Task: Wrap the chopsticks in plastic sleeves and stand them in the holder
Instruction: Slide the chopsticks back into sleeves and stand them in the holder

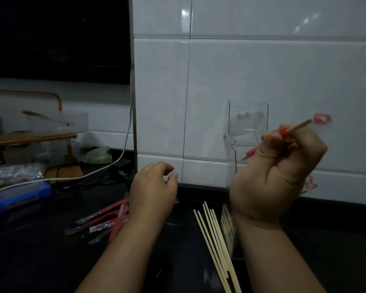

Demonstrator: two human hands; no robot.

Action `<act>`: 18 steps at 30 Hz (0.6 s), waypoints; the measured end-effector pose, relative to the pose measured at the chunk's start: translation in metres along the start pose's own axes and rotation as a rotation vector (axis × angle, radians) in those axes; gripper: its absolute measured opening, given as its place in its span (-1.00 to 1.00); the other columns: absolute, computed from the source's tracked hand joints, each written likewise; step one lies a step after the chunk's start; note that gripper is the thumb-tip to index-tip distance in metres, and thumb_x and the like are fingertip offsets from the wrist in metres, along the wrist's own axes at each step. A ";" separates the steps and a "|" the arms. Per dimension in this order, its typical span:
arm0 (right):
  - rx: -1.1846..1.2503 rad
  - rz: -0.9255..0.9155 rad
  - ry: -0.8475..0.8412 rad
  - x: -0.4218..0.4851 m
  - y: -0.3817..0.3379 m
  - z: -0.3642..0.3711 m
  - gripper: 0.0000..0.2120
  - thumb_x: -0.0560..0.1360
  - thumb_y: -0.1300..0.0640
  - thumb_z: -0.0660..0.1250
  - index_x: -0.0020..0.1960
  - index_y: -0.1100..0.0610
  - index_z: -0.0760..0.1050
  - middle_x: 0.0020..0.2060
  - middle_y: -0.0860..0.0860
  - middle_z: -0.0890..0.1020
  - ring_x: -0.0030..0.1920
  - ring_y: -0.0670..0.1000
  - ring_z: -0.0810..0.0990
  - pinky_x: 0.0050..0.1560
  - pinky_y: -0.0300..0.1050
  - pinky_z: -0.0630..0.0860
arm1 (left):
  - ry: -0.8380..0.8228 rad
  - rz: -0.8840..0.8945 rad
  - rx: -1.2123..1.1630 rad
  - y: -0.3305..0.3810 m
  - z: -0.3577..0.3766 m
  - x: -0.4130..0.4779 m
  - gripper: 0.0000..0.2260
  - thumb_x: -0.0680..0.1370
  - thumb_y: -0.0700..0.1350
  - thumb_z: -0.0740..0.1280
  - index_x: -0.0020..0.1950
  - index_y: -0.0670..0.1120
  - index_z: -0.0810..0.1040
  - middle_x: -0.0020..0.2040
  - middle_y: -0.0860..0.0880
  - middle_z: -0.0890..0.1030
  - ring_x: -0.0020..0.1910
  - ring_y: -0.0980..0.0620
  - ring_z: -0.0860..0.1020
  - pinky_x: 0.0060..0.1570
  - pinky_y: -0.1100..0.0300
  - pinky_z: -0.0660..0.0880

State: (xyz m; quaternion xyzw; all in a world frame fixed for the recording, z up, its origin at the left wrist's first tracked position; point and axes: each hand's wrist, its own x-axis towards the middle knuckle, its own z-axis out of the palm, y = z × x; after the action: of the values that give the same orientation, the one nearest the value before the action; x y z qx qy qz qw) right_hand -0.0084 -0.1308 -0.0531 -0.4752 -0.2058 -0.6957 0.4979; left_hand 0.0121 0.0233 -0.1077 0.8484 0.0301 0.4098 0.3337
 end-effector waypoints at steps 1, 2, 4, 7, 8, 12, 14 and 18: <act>-0.038 -0.020 -0.030 -0.005 0.001 0.001 -0.89 0.66 0.16 0.16 0.15 0.16 0.38 -0.01 -0.17 0.44 -0.08 0.07 0.56 -0.07 0.11 0.57 | 0.000 0.000 0.000 0.000 0.000 0.000 -0.87 0.56 -0.09 0.38 0.07 -0.05 0.65 -0.03 0.06 0.61 -0.07 0.04 0.53 -0.07 0.24 0.33; -0.065 0.010 -0.050 -0.006 0.000 0.002 -0.89 0.65 0.19 0.17 0.16 0.17 0.38 -0.02 -0.20 0.43 -0.05 -0.09 0.53 -0.04 -0.06 0.54 | 0.000 0.001 -0.001 0.001 -0.001 -0.001 -0.87 0.56 -0.09 0.38 0.07 -0.05 0.65 -0.05 0.08 0.59 -0.07 0.04 0.54 -0.07 0.24 0.33; -0.157 0.070 -0.060 -0.003 0.006 0.000 -0.89 0.65 0.19 0.20 0.14 0.18 0.44 -0.08 -0.18 0.44 -0.12 -0.20 0.46 -0.10 -0.30 0.43 | -0.004 0.002 -0.001 0.001 -0.001 -0.001 -0.87 0.56 -0.08 0.37 0.07 -0.05 0.65 -0.08 0.12 0.54 -0.07 0.05 0.53 -0.07 0.24 0.34; -0.240 0.252 -0.095 -0.004 0.009 0.000 -0.85 0.62 0.14 0.26 0.16 0.13 0.50 -0.03 -0.07 0.50 -0.24 -0.18 0.44 -0.22 -0.38 0.40 | -0.018 -0.004 0.011 0.001 -0.001 0.000 -0.85 0.56 -0.05 0.37 0.09 -0.03 0.64 -0.04 0.10 0.58 -0.06 0.05 0.54 -0.06 0.22 0.37; -0.262 0.304 -0.097 -0.005 0.008 0.000 -0.82 0.60 0.16 0.28 0.19 0.10 0.49 0.00 -0.08 0.50 -0.27 -0.16 0.45 -0.23 -0.38 0.41 | -0.018 -0.010 0.016 0.001 -0.002 0.000 -0.85 0.56 -0.04 0.37 0.09 -0.02 0.64 -0.01 0.09 0.61 -0.04 0.04 0.55 -0.06 0.21 0.38; -0.280 0.352 -0.120 -0.002 0.007 -0.002 -0.75 0.53 0.28 0.33 0.16 0.06 0.45 0.05 -0.07 0.46 -0.30 -0.11 0.45 -0.20 -0.41 0.42 | -0.016 -0.019 0.038 0.002 -0.004 -0.002 -0.84 0.57 -0.02 0.35 0.11 0.01 0.63 0.02 0.09 0.62 0.00 0.04 0.55 -0.04 0.18 0.43; -0.281 0.290 -0.127 -0.003 0.002 -0.001 -0.78 0.50 0.35 0.33 0.06 0.10 0.46 0.01 -0.03 0.43 -0.28 -0.16 0.44 -0.18 -0.47 0.40 | -0.027 -0.029 0.033 0.001 -0.005 -0.001 -0.85 0.57 -0.03 0.34 0.12 0.03 0.63 -0.01 0.12 0.59 -0.02 0.05 0.55 -0.05 0.19 0.43; -0.306 -0.040 -0.267 -0.009 0.002 0.001 -0.90 0.43 0.39 0.31 -0.17 0.22 0.49 -0.21 0.04 0.45 -0.28 -0.07 0.38 -0.26 -0.26 0.39 | -0.167 -0.087 0.103 -0.005 -0.005 0.001 -0.77 0.57 -0.16 0.31 0.15 0.07 0.65 0.07 0.08 0.64 0.09 0.03 0.56 0.00 0.22 0.43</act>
State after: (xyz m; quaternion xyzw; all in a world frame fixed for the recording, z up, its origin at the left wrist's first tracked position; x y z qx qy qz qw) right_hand -0.0058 -0.1259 -0.0608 -0.6292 -0.1714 -0.6592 0.3743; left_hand 0.0102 0.0300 -0.1081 0.8935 0.0600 0.3205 0.3088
